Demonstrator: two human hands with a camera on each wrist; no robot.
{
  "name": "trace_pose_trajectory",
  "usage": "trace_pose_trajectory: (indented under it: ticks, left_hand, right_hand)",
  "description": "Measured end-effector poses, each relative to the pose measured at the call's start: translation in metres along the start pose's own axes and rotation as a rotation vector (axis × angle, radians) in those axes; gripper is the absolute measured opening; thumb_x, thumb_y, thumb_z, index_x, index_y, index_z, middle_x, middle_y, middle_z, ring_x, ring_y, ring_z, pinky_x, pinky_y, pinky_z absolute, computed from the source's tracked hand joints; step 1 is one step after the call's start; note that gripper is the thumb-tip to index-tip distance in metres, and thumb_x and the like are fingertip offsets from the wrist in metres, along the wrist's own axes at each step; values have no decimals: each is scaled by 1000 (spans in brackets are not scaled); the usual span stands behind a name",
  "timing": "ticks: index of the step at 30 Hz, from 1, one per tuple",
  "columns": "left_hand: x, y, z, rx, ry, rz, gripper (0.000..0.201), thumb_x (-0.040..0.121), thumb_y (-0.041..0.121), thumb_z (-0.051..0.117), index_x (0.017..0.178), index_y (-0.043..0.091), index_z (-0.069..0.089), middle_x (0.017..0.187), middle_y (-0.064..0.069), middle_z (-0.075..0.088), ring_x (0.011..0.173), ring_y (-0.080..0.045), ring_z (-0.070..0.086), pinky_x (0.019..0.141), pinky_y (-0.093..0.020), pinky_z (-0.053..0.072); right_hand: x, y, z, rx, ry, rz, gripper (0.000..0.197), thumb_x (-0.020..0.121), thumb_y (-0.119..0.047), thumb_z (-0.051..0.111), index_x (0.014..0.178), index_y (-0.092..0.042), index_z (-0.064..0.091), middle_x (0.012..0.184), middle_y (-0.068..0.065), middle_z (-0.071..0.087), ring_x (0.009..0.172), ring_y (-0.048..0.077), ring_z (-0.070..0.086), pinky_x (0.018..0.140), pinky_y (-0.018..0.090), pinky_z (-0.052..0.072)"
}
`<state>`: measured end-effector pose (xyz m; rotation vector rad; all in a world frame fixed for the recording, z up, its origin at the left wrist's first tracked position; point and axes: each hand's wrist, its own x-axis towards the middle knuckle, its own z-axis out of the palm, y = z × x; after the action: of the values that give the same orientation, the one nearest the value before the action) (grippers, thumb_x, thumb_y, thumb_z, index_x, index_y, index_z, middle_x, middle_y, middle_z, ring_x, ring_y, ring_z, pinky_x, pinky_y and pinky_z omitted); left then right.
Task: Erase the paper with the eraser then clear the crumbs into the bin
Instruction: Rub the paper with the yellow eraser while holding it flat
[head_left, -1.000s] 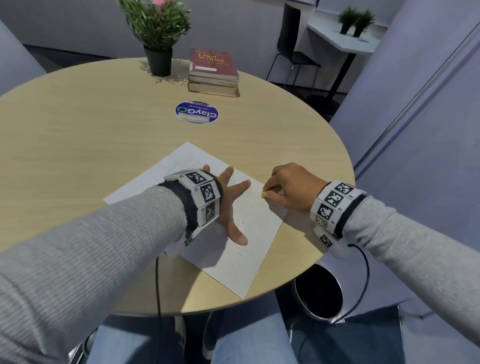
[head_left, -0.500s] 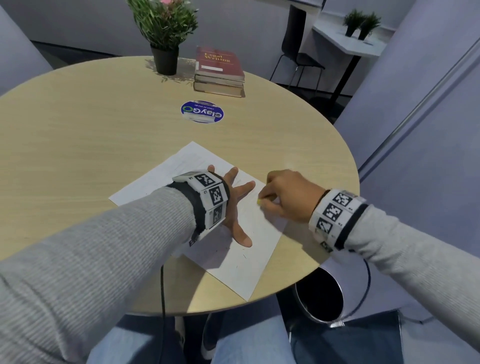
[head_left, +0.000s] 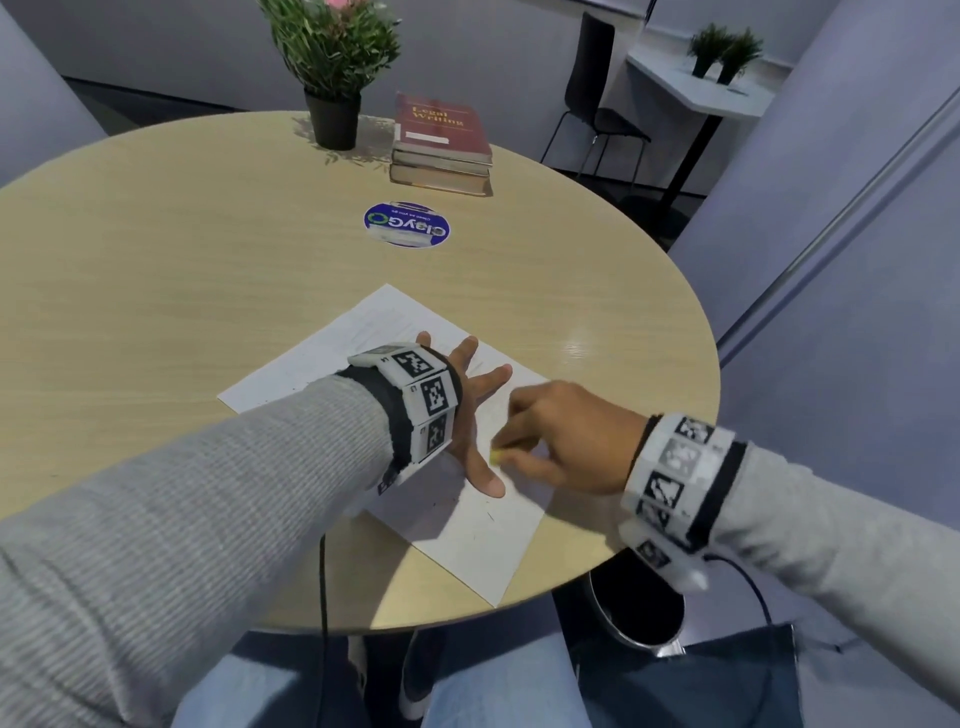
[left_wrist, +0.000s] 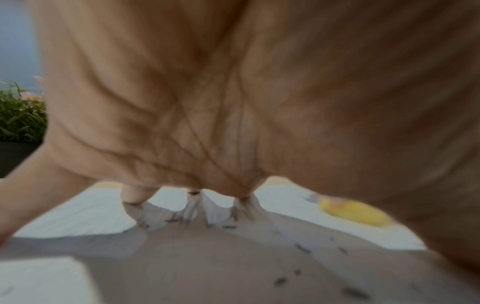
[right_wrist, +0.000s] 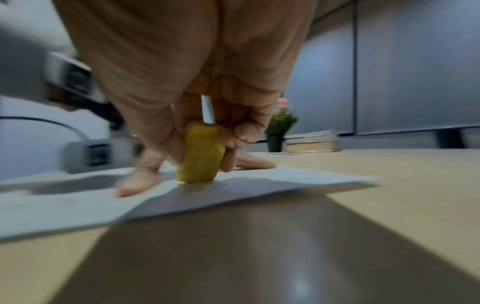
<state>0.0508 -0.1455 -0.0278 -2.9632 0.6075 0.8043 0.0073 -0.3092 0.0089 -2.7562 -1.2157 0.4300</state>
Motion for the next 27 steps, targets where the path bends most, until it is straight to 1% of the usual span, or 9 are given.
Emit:
trace_pose_trajectory:
  ticks: [4, 8, 9, 11, 15, 19, 21, 24, 27]
  left_hand:
    - [-3, 3, 0, -31, 7, -4, 140, 44, 77, 75, 145, 44, -16, 156, -13, -23, 143, -43, -14, 112, -65, 3]
    - [3, 6, 2, 96, -32, -64, 156, 15, 97, 54, 142, 47, -23, 154, -6, -30, 138, -46, -26, 107, -70, -5]
    - [3, 6, 3, 105, -23, -70, 153, 19, 98, 53, 142, 47, -24, 153, -6, -30, 137, -48, -26, 106, -71, -5]
    - [2, 5, 4, 53, 24, -50, 144, 35, 90, 63, 146, 45, -18, 156, -10, -24, 138, -51, -20, 108, -70, -2]
    - [0, 3, 6, -17, 39, -27, 145, 36, 83, 71, 148, 42, -11, 158, -12, -18, 141, -47, -16, 110, -68, 2]
    - [-4, 8, -1, 69, -7, -87, 140, 42, 87, 65, 145, 46, -20, 157, -5, -24, 138, -49, -21, 106, -69, -4]
    - [-3, 6, 1, 49, -9, -87, 141, 39, 89, 64, 145, 46, -19, 156, -5, -26, 137, -50, -24, 106, -71, -5]
    - [1, 4, 5, 10, 2, -99, 142, 34, 93, 61, 145, 48, -16, 157, -2, -25, 135, -50, -27, 104, -74, -6]
    - [-3, 6, -2, 39, -38, -111, 141, 39, 89, 65, 144, 48, -19, 156, -1, -27, 136, -50, -25, 106, -72, -2]
  right_hand:
    - [7, 43, -11, -35, 181, 175, 21, 87, -29, 60, 95, -17, 75, 81, 6, 60, 73, 22, 56, 72, 40, 51]
    - [4, -4, 7, 10, 69, -13, 24, 85, -30, 56, 89, -14, 75, 82, 5, 61, 73, 22, 57, 67, 32, 48]
    - [5, -9, 6, 25, 37, -15, 24, 85, -29, 57, 89, -14, 75, 84, 4, 62, 74, 20, 58, 67, 31, 48]
    - [12, 8, -5, 30, 85, 71, 20, 86, -27, 60, 91, -14, 75, 81, 2, 62, 73, 19, 57, 71, 32, 49]
    - [25, 49, -17, -28, 170, 255, 23, 86, -29, 60, 95, -14, 75, 75, -4, 52, 80, 24, 60, 69, 27, 43]
    - [16, 2, 0, 1, 65, 25, 20, 83, -25, 59, 83, -14, 75, 85, 2, 65, 75, 17, 58, 69, 30, 49]
    - [15, 9, -6, 10, 41, 73, 19, 85, -25, 61, 86, -13, 75, 83, 1, 66, 74, 15, 58, 69, 29, 48]
    - [19, 46, -17, -19, 155, 230, 23, 86, -28, 61, 94, -13, 75, 76, -4, 57, 79, 23, 62, 69, 27, 43]
    - [15, 28, -8, -16, 143, 85, 21, 85, -27, 61, 92, -14, 75, 80, -1, 58, 75, 19, 58, 69, 30, 47]
